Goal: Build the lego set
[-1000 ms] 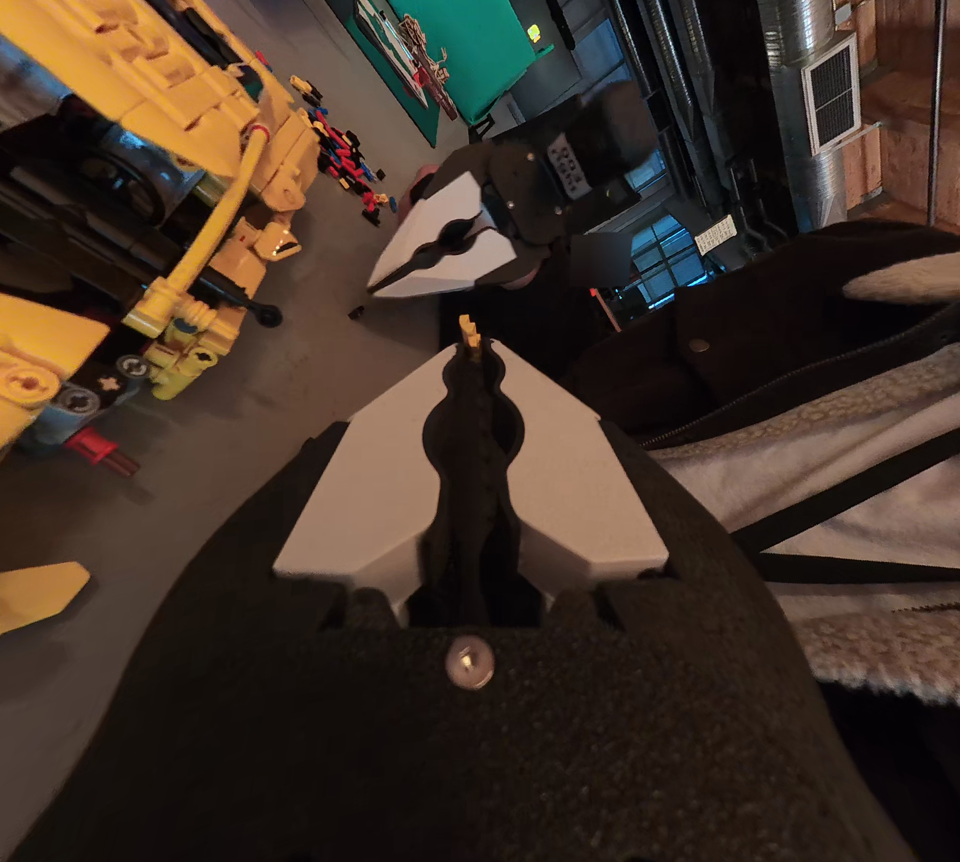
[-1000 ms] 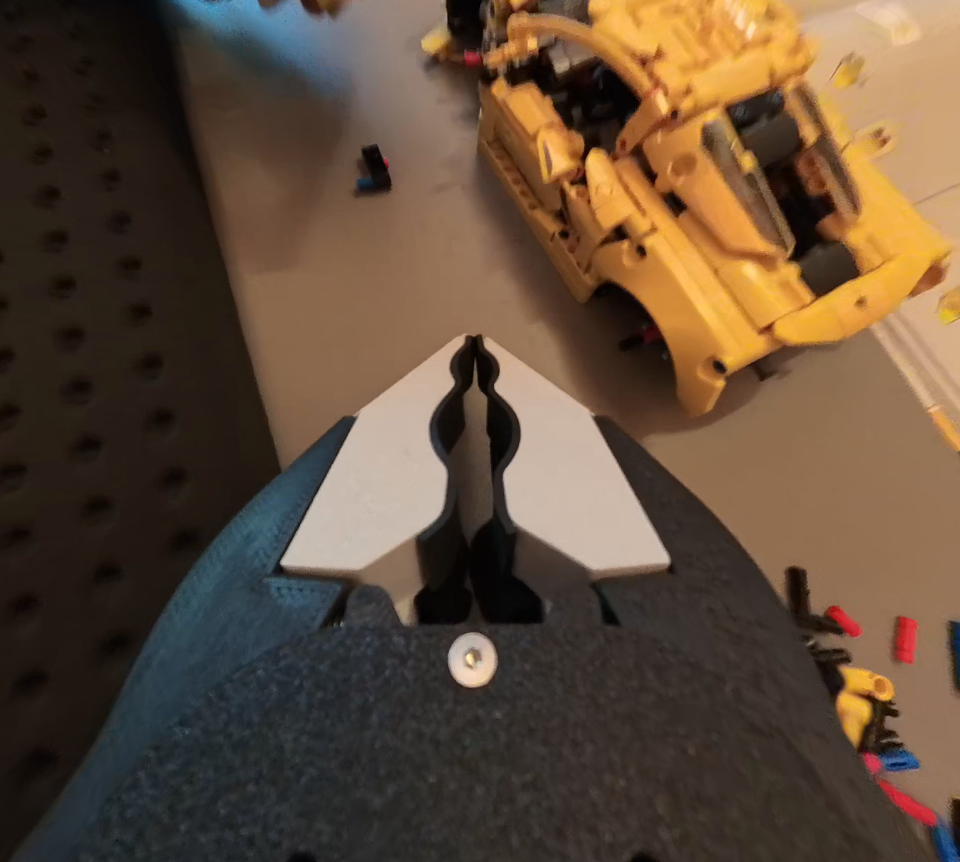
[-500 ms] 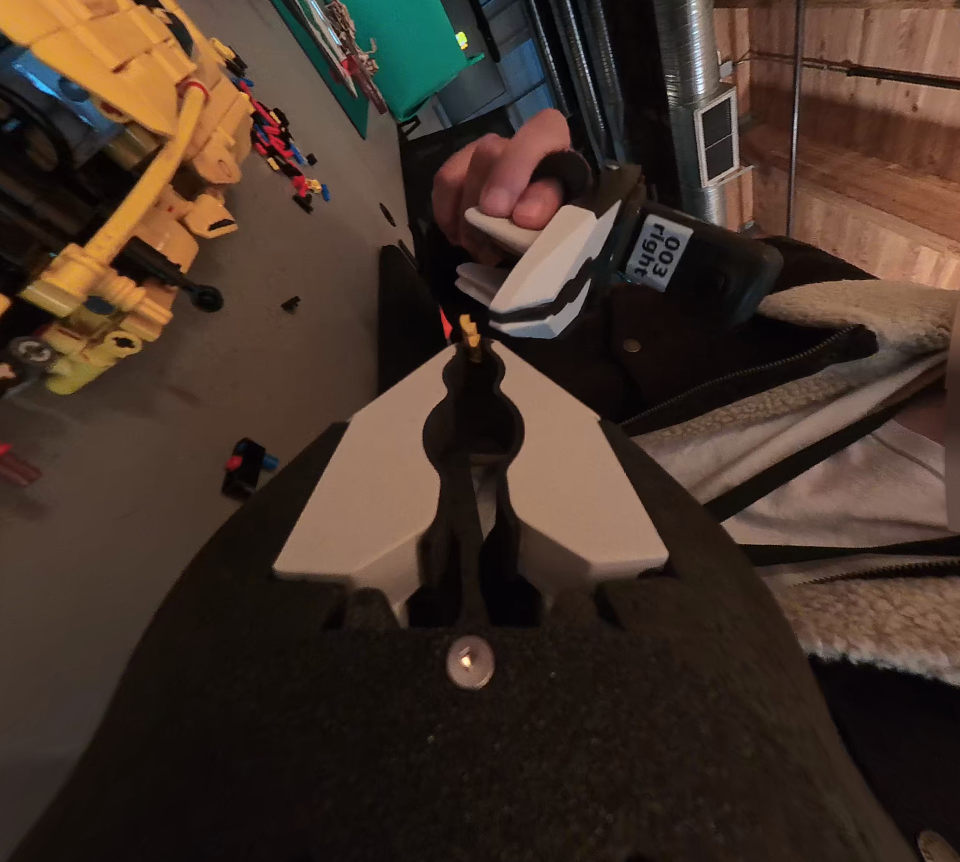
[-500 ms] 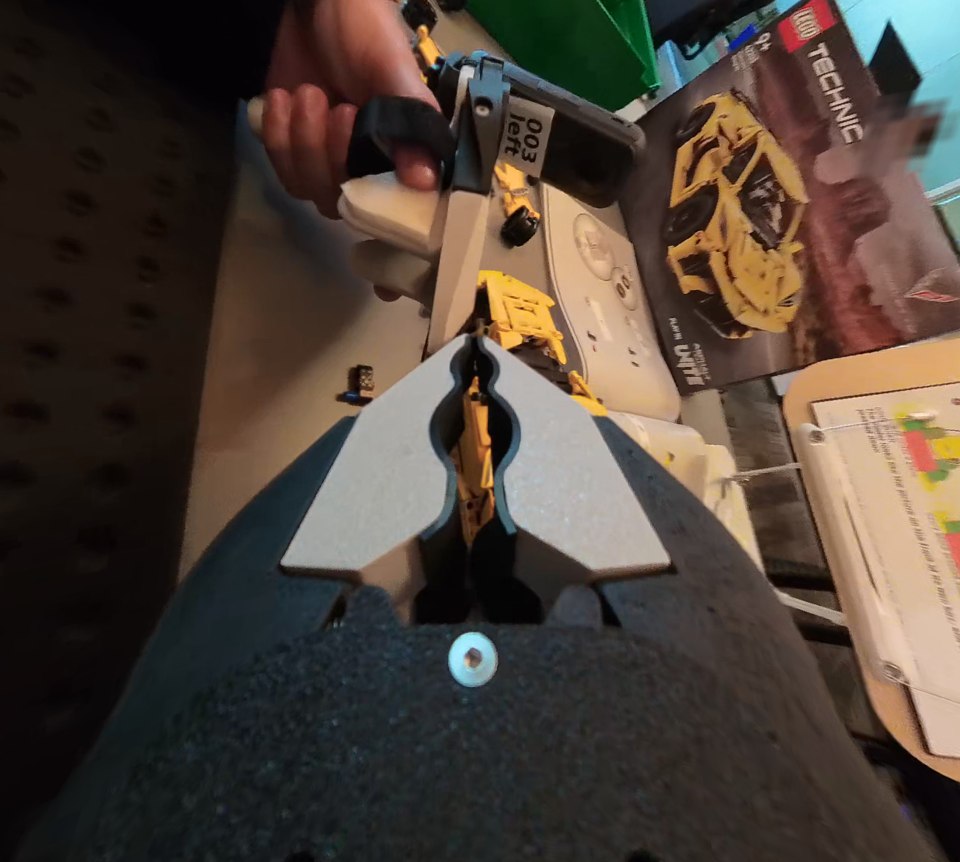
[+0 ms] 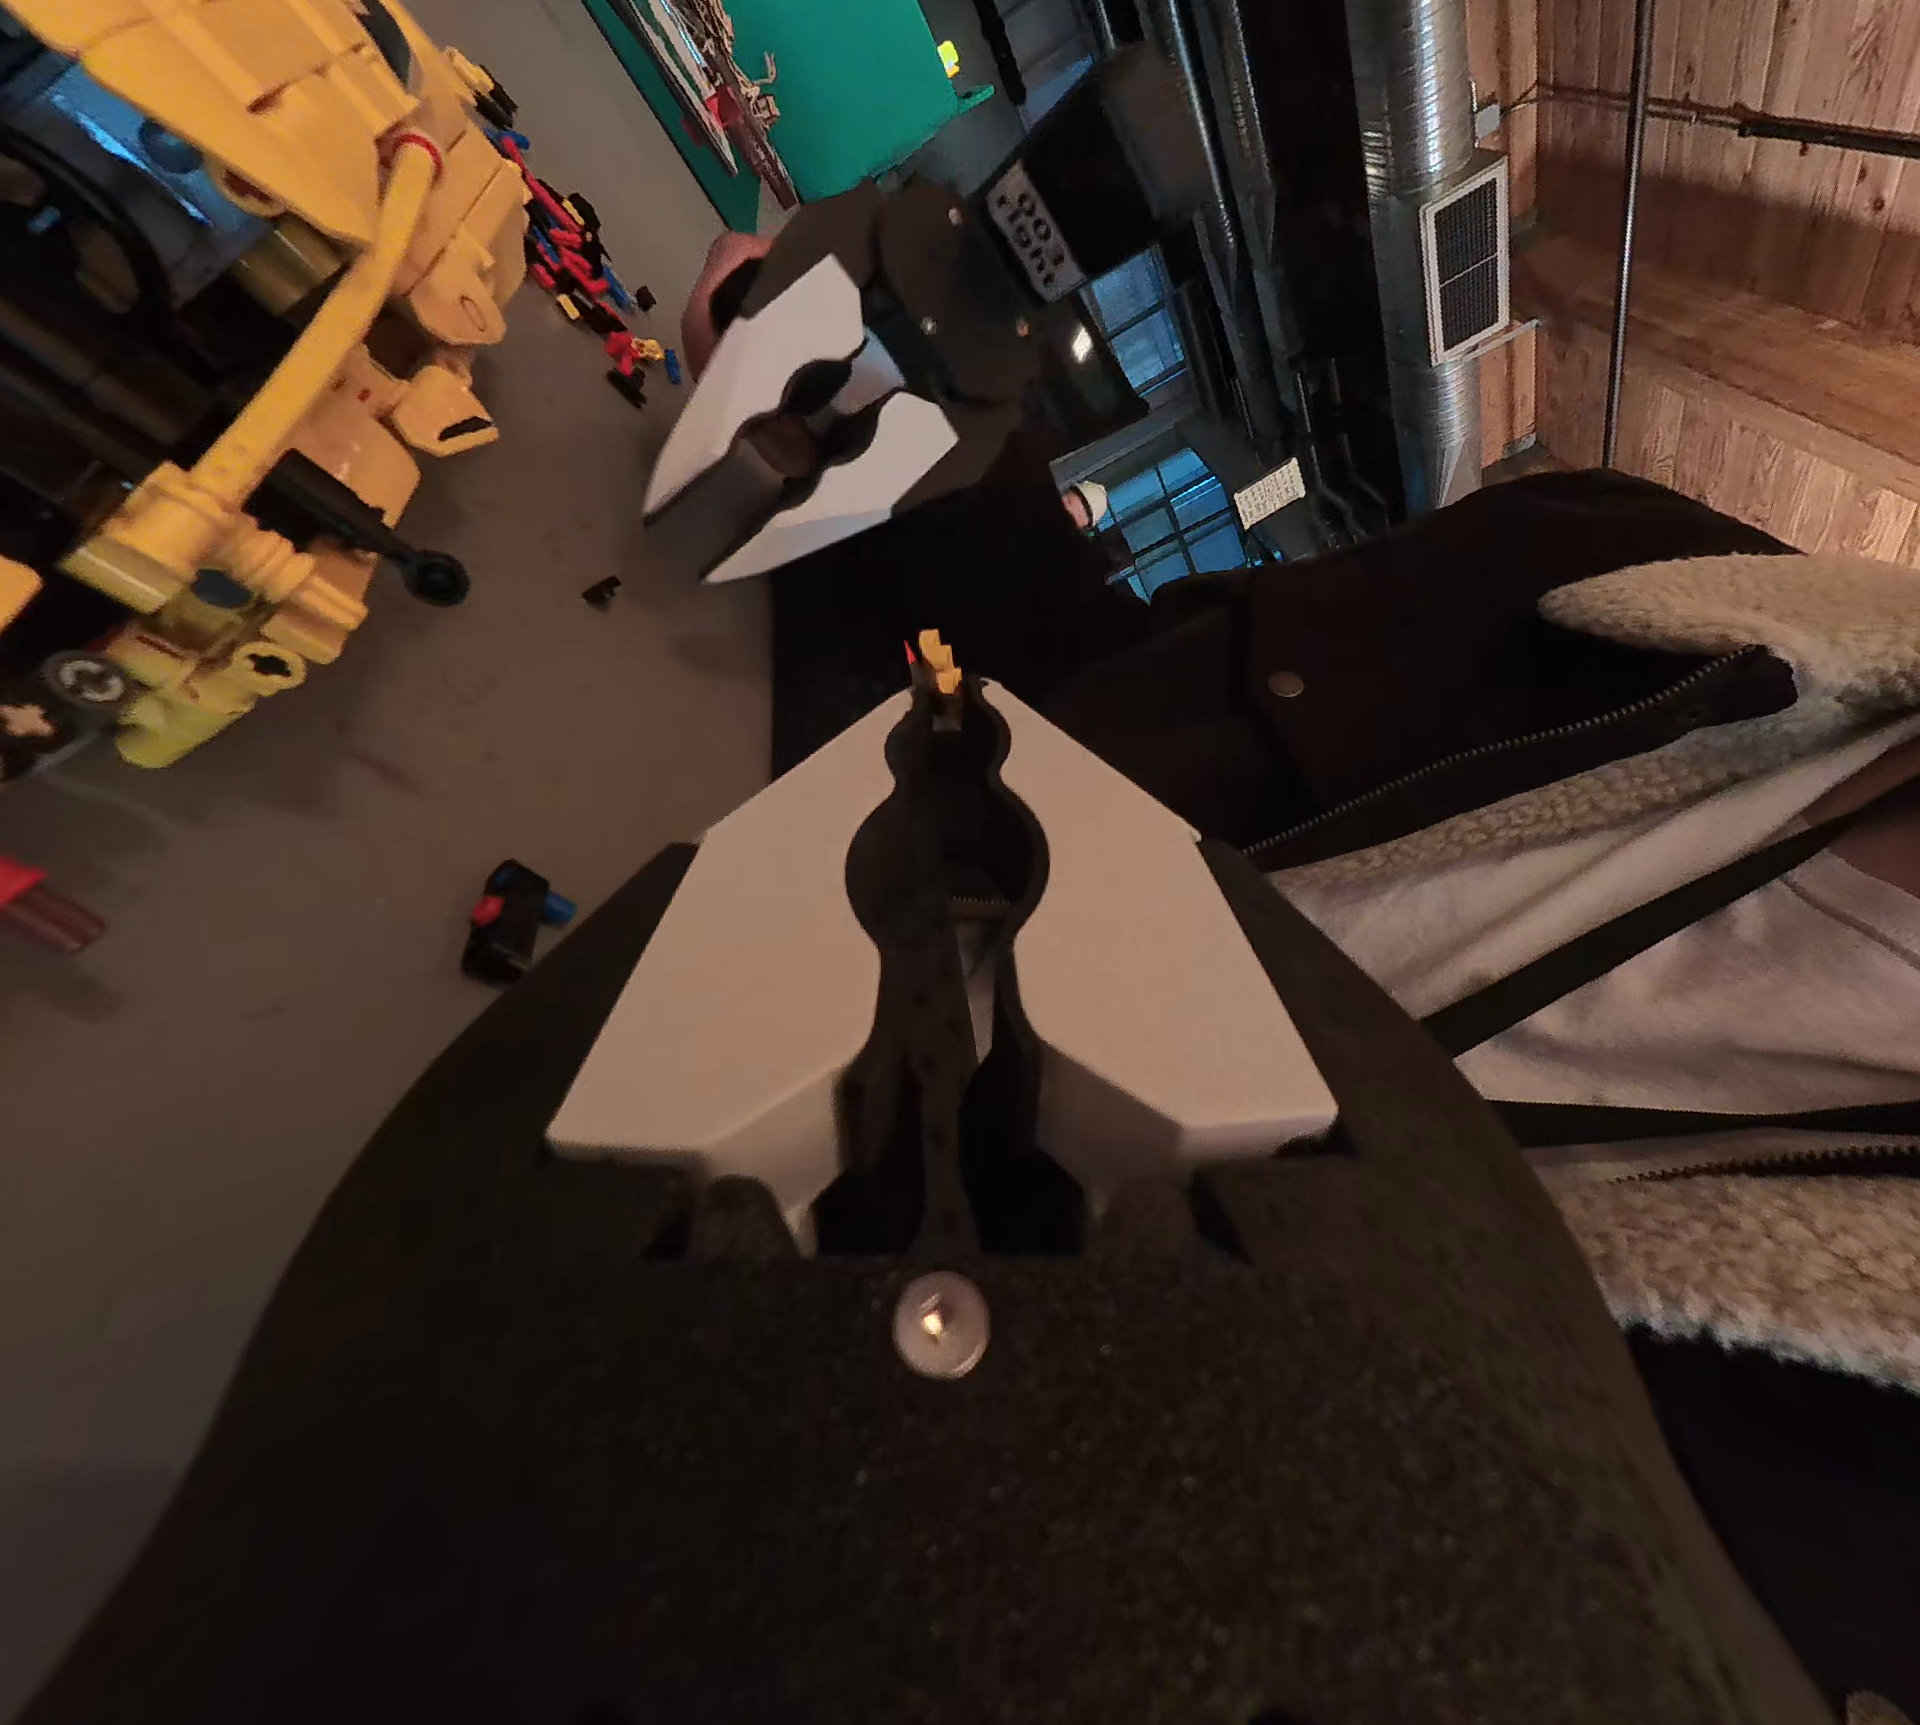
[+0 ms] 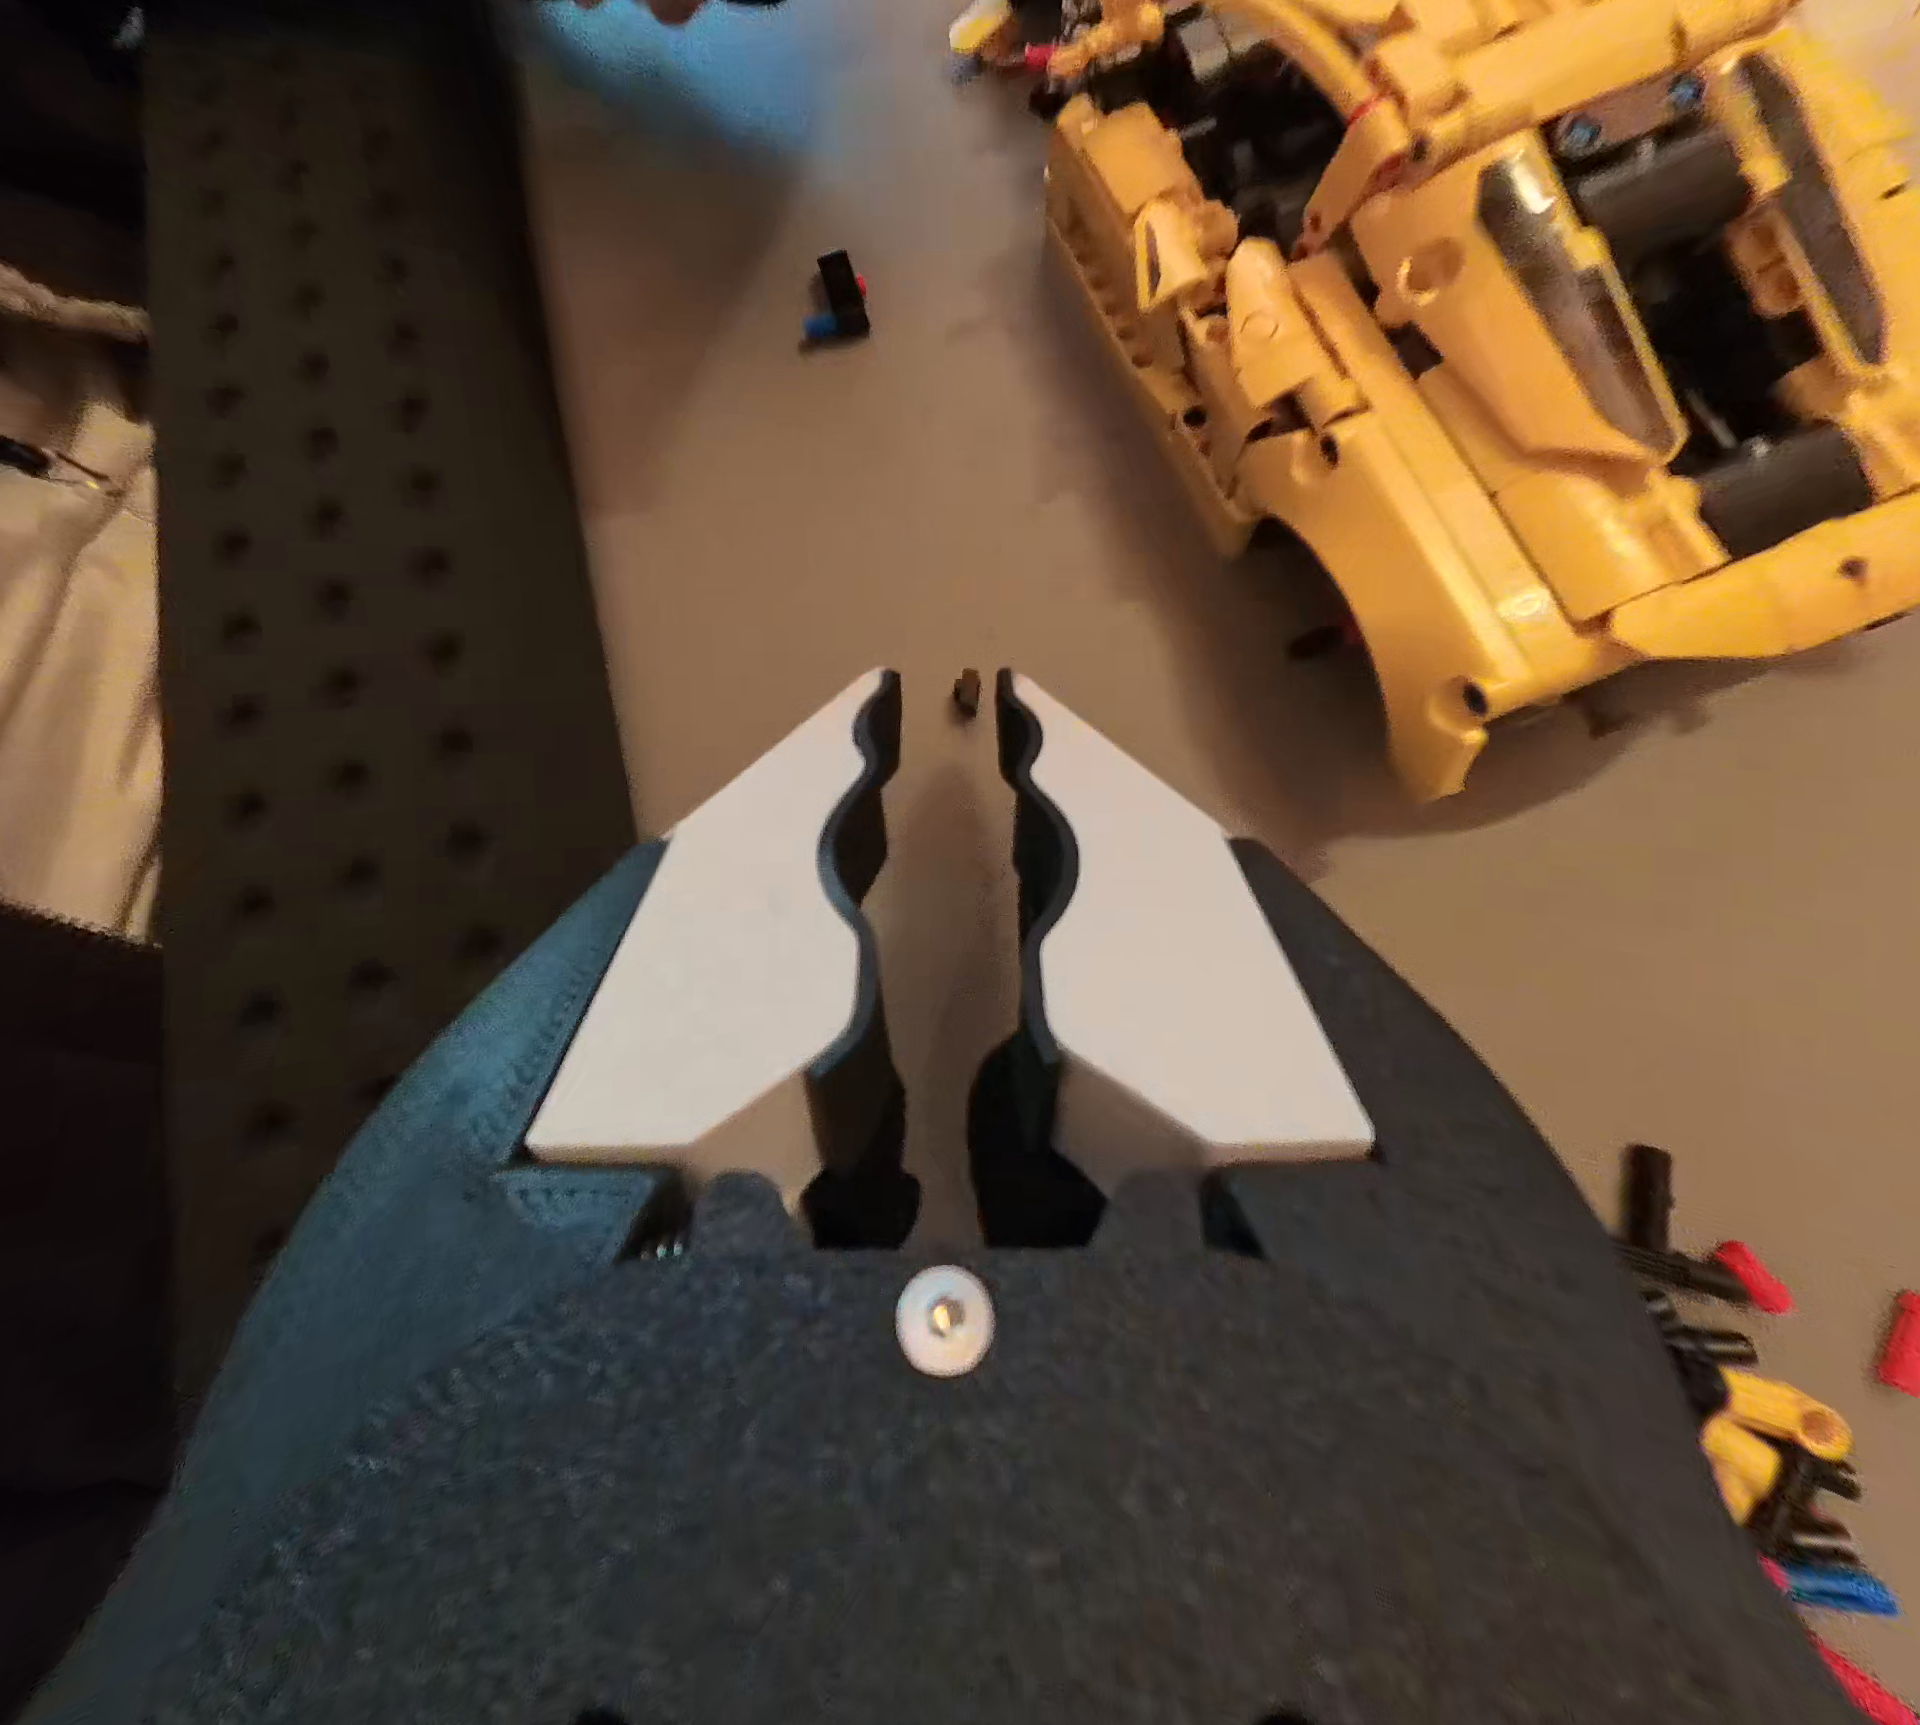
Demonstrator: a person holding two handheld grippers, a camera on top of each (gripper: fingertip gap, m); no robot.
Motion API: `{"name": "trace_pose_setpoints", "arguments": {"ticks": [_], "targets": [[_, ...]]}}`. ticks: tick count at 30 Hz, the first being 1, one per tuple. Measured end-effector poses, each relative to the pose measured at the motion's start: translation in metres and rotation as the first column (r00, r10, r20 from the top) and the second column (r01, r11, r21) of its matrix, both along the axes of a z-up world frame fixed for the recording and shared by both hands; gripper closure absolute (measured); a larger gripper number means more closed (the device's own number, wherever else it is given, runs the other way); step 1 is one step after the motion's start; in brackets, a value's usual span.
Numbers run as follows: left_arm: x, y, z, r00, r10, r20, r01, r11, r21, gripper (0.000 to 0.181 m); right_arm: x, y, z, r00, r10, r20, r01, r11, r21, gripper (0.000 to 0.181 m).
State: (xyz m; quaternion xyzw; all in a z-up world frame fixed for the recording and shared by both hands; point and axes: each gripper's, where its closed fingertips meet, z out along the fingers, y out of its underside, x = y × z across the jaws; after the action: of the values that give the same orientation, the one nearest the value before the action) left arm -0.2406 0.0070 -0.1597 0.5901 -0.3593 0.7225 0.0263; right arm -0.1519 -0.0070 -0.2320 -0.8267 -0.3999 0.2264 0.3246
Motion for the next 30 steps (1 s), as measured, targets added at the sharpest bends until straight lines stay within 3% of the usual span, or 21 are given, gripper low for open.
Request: {"name": "trace_pose_setpoints", "arguments": {"ticks": [9,11,13,16,19,23,30], "targets": [[0.0,0.003,-0.003,1.0,0.01,-0.012,-0.01,1.0,-0.008,0.176,-0.001,0.003,-0.022,0.999,0.008,0.041,-0.008,1.0,0.018,0.179],[0.001,0.003,-0.004,1.0,0.012,-0.022,-0.012,1.0,-0.006,0.176,-0.003,0.006,-0.015,0.999,0.012,0.041,-0.014,0.998,0.054,0.18],[0.002,0.003,-0.007,0.999,0.014,-0.034,-0.014,1.0,-0.008,0.176,-0.013,0.012,0.009,0.999,0.029,0.04,-0.035,0.988,0.15,0.18],[0.002,0.003,-0.008,0.999,0.012,-0.04,-0.012,1.0,-0.014,0.176,-0.044,0.022,0.062,0.988,0.078,0.132,-0.125,0.904,0.408,0.18],[0.002,0.002,-0.007,0.999,0.006,-0.037,-0.006,1.0,-0.014,0.176,-0.076,0.025,0.092,0.953,0.103,0.284,-0.255,0.781,0.57,0.18],[0.0,0.0,-0.001,1.0,-0.005,-0.005,0.005,1.0,-0.024,0.176,-0.09,0.028,0.086,0.878,0.132,0.46,-0.411,0.702,0.582,0.18],[-0.001,-0.004,0.001,1.0,-0.022,0.008,0.022,0.999,-0.027,0.176,-0.092,0.026,0.076,0.788,0.15,0.598,-0.547,0.617,0.565,0.18]]}}
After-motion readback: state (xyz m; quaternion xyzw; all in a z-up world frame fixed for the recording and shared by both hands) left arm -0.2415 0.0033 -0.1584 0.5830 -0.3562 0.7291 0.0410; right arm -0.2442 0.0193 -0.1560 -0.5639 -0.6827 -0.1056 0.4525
